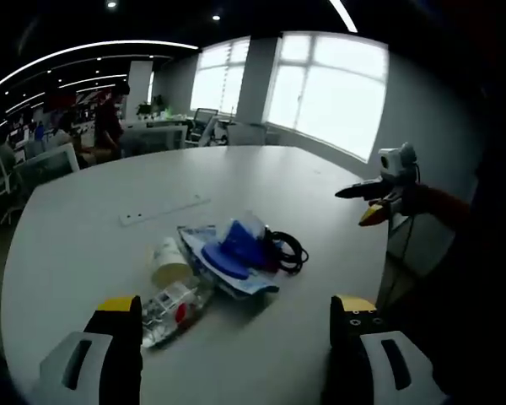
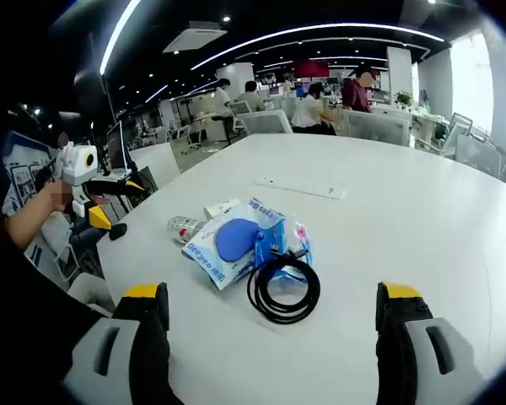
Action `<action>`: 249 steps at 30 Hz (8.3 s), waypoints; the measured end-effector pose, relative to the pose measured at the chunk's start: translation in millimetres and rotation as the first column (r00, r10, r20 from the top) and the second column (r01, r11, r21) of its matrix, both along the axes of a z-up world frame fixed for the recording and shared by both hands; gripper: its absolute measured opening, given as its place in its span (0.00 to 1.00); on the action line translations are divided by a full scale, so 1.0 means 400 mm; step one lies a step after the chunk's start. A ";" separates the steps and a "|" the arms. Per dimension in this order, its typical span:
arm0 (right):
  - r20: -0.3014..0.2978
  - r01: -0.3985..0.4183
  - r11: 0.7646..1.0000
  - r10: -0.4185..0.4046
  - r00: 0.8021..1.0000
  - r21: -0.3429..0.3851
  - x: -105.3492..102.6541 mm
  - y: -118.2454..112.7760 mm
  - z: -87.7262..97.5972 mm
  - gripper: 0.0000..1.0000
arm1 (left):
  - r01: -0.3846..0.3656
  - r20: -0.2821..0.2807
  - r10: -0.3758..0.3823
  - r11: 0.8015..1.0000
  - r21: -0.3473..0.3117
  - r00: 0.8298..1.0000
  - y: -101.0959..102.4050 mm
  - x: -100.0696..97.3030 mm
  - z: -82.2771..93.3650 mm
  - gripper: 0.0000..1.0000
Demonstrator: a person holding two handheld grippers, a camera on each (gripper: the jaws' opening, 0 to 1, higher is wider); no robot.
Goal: Arrange the tabletop items into an orderly group along one side of the table until the central work area is clear of visible clutter.
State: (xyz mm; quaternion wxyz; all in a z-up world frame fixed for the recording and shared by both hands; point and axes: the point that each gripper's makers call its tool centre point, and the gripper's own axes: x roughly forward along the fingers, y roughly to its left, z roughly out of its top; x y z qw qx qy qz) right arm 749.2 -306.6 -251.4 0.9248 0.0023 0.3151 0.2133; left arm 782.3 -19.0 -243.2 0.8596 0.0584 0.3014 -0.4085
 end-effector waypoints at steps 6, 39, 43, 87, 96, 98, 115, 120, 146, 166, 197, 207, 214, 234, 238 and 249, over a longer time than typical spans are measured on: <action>0.008 0.012 1.000 -0.012 1.000 0.013 -0.004 -0.007 0.006 1.00 | 0.000 0.000 0.000 1.000 -0.003 1.000 -0.004 -0.006 -0.002 0.91; 0.032 0.029 0.999 -0.030 0.999 0.033 -0.060 -0.003 0.022 0.99 | 0.021 0.008 -0.020 1.000 -0.020 1.000 -0.037 -0.049 0.001 0.92; 0.029 0.033 0.999 -0.034 0.999 0.037 -0.070 -0.004 0.018 0.99 | 0.036 0.003 -0.036 0.999 -0.014 0.999 -0.046 -0.057 -0.002 0.92; 0.015 -0.007 0.999 0.007 1.000 0.035 -0.022 0.050 -0.010 0.93 | 0.066 0.019 -0.068 0.995 0.079 0.998 -0.010 0.000 -0.065 0.85; 0.008 0.014 0.999 -0.015 1.000 0.045 -0.024 0.050 -0.021 0.92 | 0.154 0.007 -0.157 0.976 0.153 0.988 -0.028 0.017 -0.084 0.75; 0.007 0.017 0.999 -0.017 1.000 0.045 -0.026 0.050 -0.023 0.92 | 0.178 0.008 -0.183 0.968 0.174 0.983 -0.035 0.027 -0.090 0.75; -0.005 0.029 0.998 -0.029 1.000 0.048 -0.030 0.057 -0.031 0.91 | 0.340 -0.035 -0.347 0.887 0.313 0.937 -0.044 0.114 -0.158 0.64; -0.002 0.040 0.998 -0.040 0.999 0.053 -0.025 0.052 -0.031 0.91 | 0.381 -0.065 -0.382 0.860 0.340 0.922 -0.054 0.135 -0.174 0.56; -0.031 0.092 0.992 -0.090 0.995 0.091 -0.059 0.025 -0.059 0.89 | 0.564 -0.263 -0.504 0.663 0.493 0.823 -0.065 0.202 -0.327 0.46; -0.049 0.086 0.993 -0.082 0.995 0.078 -0.058 0.029 -0.070 0.89 | 0.638 -0.324 -0.571 0.520 0.568 0.754 -0.061 0.220 -0.405 0.40; -0.060 0.110 0.991 -0.105 0.993 0.081 -0.029 0.019 -0.091 0.88 | 0.653 -0.365 -0.573 0.448 0.610 0.734 -0.052 0.221 -0.439 0.39; -0.047 0.115 0.989 -0.111 0.993 0.090 -0.026 0.019 -0.084 0.88 | 0.642 -0.423 -0.501 0.433 0.632 0.755 -0.038 0.216 -0.433 0.38; -0.046 0.107 0.990 -0.103 0.994 0.096 -0.030 0.022 -0.087 0.88 | 0.624 -0.473 -0.415 0.416 0.661 0.777 -0.001 0.206 -0.414 0.38; -0.025 0.069 0.992 -0.066 0.997 0.104 -0.039 0.039 -0.075 0.88 | 0.589 -0.435 -0.398 0.494 0.640 0.807 0.041 0.151 -0.338 0.37; -0.026 0.063 0.993 -0.061 0.998 0.103 -0.039 0.045 -0.074 0.87 | 0.570 -0.395 -0.412 0.552 0.608 0.821 0.021 0.145 -0.322 0.37; -0.030 0.043 0.994 -0.040 0.999 0.096 -0.052 0.065 -0.073 0.87 | 0.501 -0.273 -0.420 0.728 0.468 0.865 -0.053 0.139 -0.262 0.37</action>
